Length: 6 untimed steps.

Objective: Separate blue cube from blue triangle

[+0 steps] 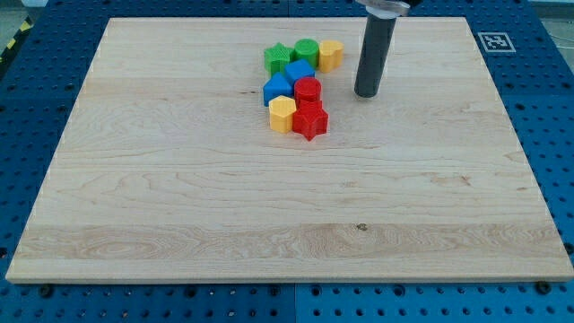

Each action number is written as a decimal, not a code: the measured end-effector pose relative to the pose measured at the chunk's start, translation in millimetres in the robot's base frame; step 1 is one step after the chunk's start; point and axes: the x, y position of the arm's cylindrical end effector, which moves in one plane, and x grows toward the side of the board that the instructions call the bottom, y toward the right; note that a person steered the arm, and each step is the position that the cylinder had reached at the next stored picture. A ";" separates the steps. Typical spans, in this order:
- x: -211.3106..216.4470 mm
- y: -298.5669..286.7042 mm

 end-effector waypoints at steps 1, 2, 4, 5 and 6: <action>-10.3 -23.8; -12.0 -51.5; -12.0 -92.3; -12.0 -109.3; -11.3 -126.2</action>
